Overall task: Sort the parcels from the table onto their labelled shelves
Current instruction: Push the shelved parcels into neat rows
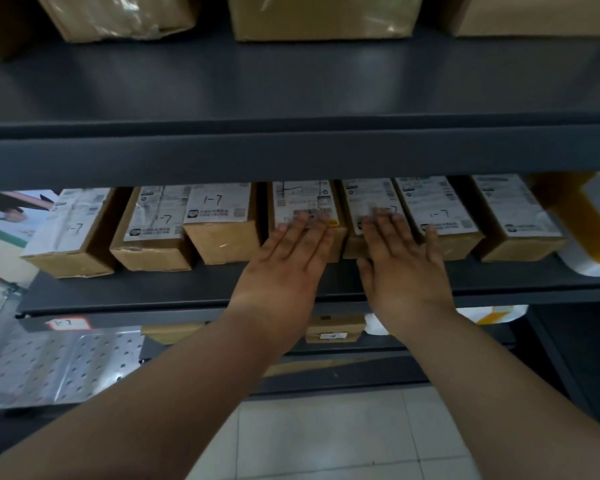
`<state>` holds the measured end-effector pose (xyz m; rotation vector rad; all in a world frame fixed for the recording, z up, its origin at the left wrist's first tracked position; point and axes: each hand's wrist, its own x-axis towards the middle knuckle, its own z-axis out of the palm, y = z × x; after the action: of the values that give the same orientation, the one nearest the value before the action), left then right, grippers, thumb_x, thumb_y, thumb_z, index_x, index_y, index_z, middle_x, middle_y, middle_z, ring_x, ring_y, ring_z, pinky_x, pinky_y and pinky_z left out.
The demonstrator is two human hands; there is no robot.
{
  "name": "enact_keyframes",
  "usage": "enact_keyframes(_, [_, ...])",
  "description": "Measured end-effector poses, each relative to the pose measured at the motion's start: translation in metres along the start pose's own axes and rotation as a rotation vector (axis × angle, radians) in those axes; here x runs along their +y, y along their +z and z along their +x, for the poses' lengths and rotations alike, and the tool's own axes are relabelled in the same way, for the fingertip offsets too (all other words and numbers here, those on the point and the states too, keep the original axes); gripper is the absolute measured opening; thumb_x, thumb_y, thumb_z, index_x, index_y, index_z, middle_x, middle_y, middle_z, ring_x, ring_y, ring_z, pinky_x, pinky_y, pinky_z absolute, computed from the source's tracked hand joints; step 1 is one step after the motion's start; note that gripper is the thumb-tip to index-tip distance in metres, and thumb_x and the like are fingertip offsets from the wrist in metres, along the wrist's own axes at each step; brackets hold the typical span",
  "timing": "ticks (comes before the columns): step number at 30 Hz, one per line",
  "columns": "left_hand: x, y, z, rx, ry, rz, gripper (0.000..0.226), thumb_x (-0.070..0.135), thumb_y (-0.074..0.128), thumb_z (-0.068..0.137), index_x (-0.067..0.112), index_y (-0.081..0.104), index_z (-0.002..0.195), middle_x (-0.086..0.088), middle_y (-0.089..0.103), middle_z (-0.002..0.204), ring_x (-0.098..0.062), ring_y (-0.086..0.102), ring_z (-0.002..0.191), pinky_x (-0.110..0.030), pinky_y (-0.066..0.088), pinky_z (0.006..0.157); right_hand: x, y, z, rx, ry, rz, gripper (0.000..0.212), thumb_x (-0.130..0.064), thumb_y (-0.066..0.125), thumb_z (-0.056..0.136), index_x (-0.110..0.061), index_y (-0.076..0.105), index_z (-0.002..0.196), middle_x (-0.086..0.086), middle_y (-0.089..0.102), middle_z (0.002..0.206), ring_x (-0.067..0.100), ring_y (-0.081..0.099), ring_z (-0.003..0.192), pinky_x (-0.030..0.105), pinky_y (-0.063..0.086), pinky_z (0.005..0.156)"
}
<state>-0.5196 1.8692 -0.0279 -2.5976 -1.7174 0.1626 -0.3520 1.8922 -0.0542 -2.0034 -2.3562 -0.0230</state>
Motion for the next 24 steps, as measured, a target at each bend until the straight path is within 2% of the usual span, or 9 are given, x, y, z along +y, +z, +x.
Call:
enact_keyframes(5, [-0.001,0.0,0.001,0.028,-0.029,-0.038,0.074,0.015,0.032,0.096,0.018,-0.032,0.134,0.001,-0.039,0.142,-0.018,-0.027,0.142,-0.032,-0.018,0.115,0.002,-0.001,0.002,-0.022,-0.011,0.052,0.059,-0.039,0.021,0.1,-0.021,-0.003,0.151,-0.002,-0.008,0.16,0.014,-0.012,0.145,0.042,-0.02,0.11])
enact_keyframes(9, [0.005,-0.006,0.001,0.073,-0.044,-0.103,0.075,0.015,0.035,0.094,0.017,-0.022,0.142,0.0,-0.027,0.152,-0.018,-0.023,0.143,-0.032,-0.016,0.115,0.028,-0.004,-0.007,0.119,0.046,0.131,0.061,-0.042,0.013,0.096,-0.016,0.009,0.151,0.001,0.005,0.159,0.015,-0.002,0.146,0.041,-0.014,0.114])
enact_keyframes(10, [0.01,-0.007,0.002,0.077,-0.037,-0.093,0.075,0.015,0.034,0.094,0.017,-0.025,0.14,-0.001,-0.029,0.152,-0.017,-0.026,0.141,-0.033,-0.017,0.115,0.038,-0.005,-0.008,0.125,0.068,0.134,0.061,-0.042,0.013,0.095,-0.017,0.009,0.151,0.001,0.004,0.159,0.015,-0.002,0.146,0.041,-0.012,0.114])
enact_keyframes(14, [0.043,-0.006,0.019,0.034,0.005,-0.092,0.075,0.013,0.031,0.097,0.018,-0.035,0.132,0.002,-0.041,0.142,-0.012,-0.036,0.132,-0.031,-0.022,0.111,0.07,-0.003,-0.005,0.03,0.07,0.09,0.058,-0.038,0.012,0.097,-0.018,0.009,0.151,0.0,0.002,0.16,0.016,-0.004,0.146,0.039,-0.008,0.115])
enact_keyframes(17, [0.067,0.005,0.039,-0.007,0.024,-0.119,0.074,0.011,0.031,0.097,0.014,-0.034,0.132,-0.004,-0.034,0.152,-0.015,-0.03,0.139,-0.03,-0.019,0.113,0.078,-0.002,-0.005,-0.001,0.018,0.061,0.055,-0.036,0.021,0.099,-0.018,0.014,0.151,0.0,0.007,0.16,0.017,0.0,0.147,0.037,-0.005,0.115])
enact_keyframes(19, [0.078,0.011,0.049,-0.023,-0.024,-0.126,0.074,0.011,0.031,0.097,0.012,-0.033,0.134,-0.007,-0.033,0.153,-0.018,-0.028,0.141,-0.032,-0.015,0.116,0.081,-0.004,-0.005,-0.016,0.015,0.057,0.057,-0.035,0.028,0.099,-0.019,0.012,0.152,-0.001,0.005,0.16,0.017,-0.001,0.147,0.037,-0.004,0.116])
enact_keyframes(24, [0.092,0.015,0.06,-0.015,-0.074,-0.122,0.072,0.015,0.032,0.098,0.008,-0.022,0.146,-0.008,-0.026,0.156,-0.023,-0.025,0.143,-0.035,-0.009,0.119,0.087,-0.007,-0.001,-0.042,0.005,0.066,0.058,-0.035,0.026,0.1,-0.019,0.006,0.152,0.0,0.0,0.16,0.018,-0.004,0.147,0.036,-0.004,0.116])
